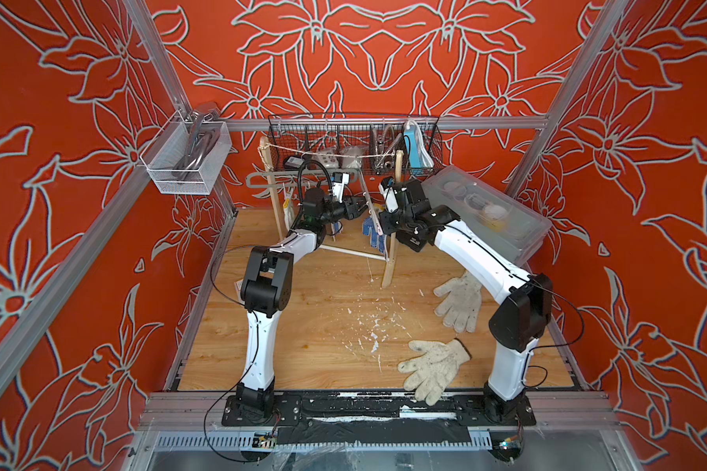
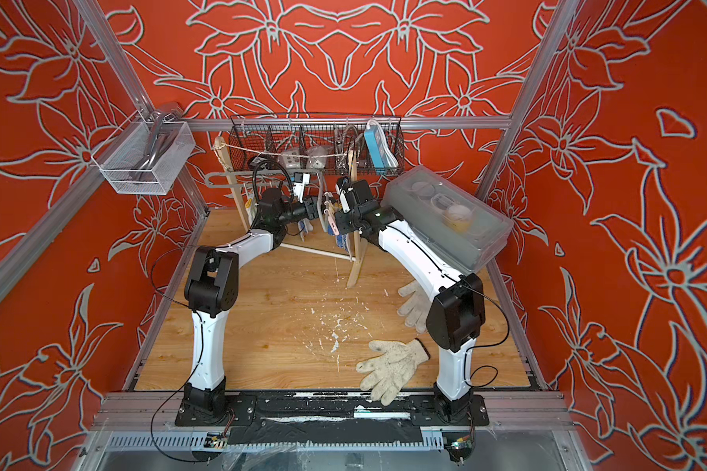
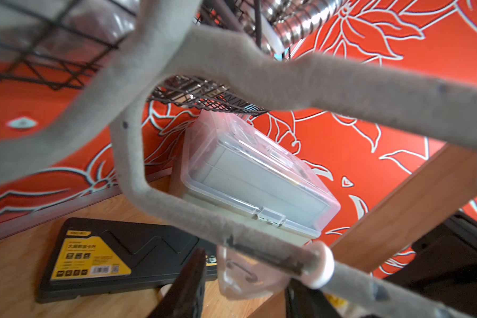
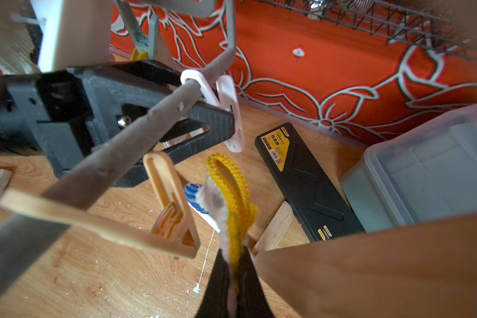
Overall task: Clip the gloves onto a hanger to dry
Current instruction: Adjust the hanger on the clothesline, then open the clamp at the hanger.
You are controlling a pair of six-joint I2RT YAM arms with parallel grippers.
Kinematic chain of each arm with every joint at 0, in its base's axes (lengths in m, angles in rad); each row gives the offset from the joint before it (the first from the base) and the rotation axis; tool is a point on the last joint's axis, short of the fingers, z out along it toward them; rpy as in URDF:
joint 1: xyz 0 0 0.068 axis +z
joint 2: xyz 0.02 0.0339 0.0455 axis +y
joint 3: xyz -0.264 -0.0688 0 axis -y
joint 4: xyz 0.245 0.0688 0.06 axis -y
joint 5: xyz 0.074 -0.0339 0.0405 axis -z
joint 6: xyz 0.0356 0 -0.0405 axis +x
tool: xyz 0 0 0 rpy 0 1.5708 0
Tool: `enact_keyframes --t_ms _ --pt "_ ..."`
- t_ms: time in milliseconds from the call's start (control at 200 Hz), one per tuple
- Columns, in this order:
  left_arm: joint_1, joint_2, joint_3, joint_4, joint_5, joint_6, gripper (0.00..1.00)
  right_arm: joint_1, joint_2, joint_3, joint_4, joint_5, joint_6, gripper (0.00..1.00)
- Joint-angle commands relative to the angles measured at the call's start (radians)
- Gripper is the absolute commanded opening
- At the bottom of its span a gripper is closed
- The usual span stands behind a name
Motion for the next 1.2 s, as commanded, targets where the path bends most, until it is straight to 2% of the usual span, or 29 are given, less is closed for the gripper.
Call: enact_keyframes --t_ms 0,135,295,485,600,1001,1196 --pt "0.006 0.001 0.036 0.108 0.031 -0.028 0.4 -0.014 -0.025 -0.012 -0.032 -0.002 -0.008 0.0" --pt "0.008 -0.002 0.026 0.12 0.023 -0.027 0.28 -0.016 -0.026 -0.012 -0.038 -0.002 -0.011 0.0" --pt "0.008 -0.004 0.026 0.131 0.02 -0.029 0.19 -0.016 -0.03 -0.017 -0.04 -0.002 -0.014 0.0" --pt "0.013 -0.033 -0.005 0.091 -0.002 0.003 0.13 -0.016 -0.032 -0.019 -0.04 0.002 -0.015 0.0" --pt "0.017 -0.077 -0.045 0.021 -0.035 0.068 0.08 -0.016 -0.037 -0.024 -0.041 0.005 -0.021 0.0" --pt "0.019 -0.286 -0.179 -0.352 -0.182 0.404 0.08 -0.016 -0.04 -0.026 -0.048 0.025 -0.018 0.0" --pt "0.017 -0.37 -0.213 -0.516 -0.247 0.505 0.08 -0.009 -0.031 -0.008 -0.04 -0.003 -0.009 0.0"
